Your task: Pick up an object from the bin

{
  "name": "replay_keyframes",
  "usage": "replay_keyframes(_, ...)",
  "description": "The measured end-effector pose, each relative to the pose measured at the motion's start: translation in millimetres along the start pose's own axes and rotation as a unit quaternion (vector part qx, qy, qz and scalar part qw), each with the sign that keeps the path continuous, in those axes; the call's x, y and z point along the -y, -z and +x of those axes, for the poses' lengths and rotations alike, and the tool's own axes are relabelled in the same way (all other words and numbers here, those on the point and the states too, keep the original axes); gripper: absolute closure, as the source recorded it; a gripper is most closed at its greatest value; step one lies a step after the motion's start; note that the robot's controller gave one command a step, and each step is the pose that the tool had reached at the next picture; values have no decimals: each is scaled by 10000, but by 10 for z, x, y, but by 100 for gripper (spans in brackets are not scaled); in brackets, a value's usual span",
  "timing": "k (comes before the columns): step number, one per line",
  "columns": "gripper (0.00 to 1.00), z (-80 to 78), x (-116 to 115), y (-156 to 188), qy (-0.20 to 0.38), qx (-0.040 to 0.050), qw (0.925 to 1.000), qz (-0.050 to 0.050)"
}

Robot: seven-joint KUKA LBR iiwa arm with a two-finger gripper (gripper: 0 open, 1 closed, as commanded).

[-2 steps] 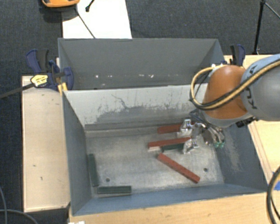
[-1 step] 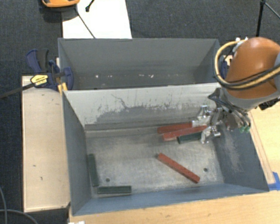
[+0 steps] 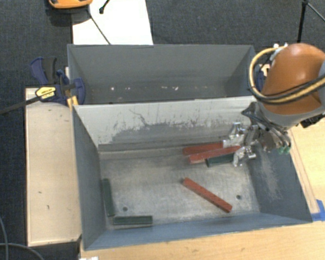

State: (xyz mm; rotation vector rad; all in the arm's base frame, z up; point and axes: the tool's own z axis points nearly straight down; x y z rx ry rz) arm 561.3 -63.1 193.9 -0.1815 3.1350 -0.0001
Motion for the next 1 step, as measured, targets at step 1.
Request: replay_keyframes(1,100,-119,-19,548,56,-14,10000,-4)
